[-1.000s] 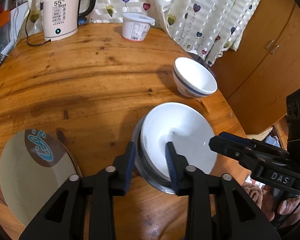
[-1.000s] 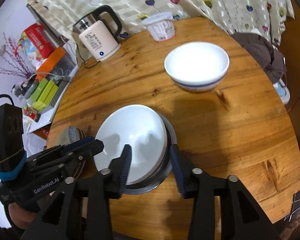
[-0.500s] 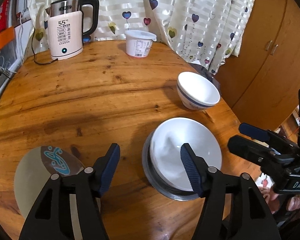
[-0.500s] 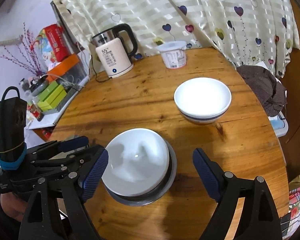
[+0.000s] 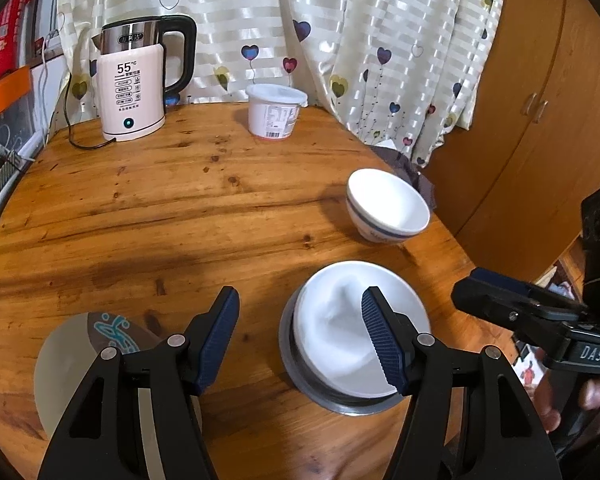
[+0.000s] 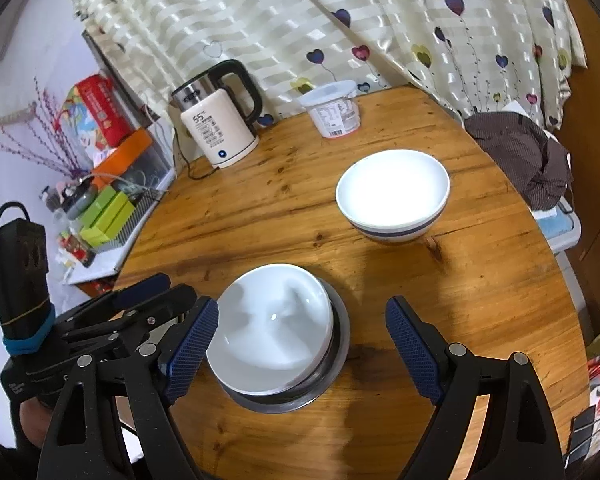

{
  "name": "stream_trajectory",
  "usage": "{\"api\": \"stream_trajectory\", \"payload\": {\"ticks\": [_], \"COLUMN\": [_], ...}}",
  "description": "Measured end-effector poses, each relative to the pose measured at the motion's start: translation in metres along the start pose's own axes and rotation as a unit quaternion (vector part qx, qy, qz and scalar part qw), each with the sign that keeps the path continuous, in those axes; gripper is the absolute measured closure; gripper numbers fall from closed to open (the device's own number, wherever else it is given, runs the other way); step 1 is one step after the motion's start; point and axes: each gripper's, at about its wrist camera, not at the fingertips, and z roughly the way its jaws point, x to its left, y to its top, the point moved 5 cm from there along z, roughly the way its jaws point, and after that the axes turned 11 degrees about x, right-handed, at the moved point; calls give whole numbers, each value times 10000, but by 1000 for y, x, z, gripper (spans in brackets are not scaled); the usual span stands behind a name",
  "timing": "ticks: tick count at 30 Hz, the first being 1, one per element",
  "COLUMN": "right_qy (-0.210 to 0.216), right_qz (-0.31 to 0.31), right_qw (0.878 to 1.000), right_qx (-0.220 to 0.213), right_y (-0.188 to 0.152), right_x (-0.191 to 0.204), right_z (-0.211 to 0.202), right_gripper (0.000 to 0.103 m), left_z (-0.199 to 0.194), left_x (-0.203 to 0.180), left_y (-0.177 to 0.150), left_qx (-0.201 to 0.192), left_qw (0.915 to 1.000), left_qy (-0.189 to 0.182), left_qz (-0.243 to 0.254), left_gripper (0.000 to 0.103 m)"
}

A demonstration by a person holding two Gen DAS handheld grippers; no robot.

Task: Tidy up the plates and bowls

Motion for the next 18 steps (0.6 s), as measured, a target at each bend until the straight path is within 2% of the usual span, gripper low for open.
{"api": "stream_trajectory", "payload": {"ticks": [2,7,9,13,18], "right_qy": [40,-137,-204,-260,-355], "right_qz": [5,-189,-269,-331,-271], "right_qw": [10000,9997,9994,9991,9990], "right_qx": [26,-54,-97,-94,-103], "right_y": [0,-1,0,1,5], "right_x": [-1,3,3,0,-6], "right_z": [1,2,3,6,7], "right_gripper": [16,16,16,16,16], "left_z": [0,2,3,10,18], "left_x": [0,-3,-4,-6,-10], "left_y": [1,2,2,2,5], "left_qx": [8,4,2,128,263], "left_qw": [10000,9999,10000,9999,9996], "left_qy": [-61,124,83,-94,6], "left_qz": [-42,-32,-14,-11,63], "left_gripper": [38,39,38,39,38]}}
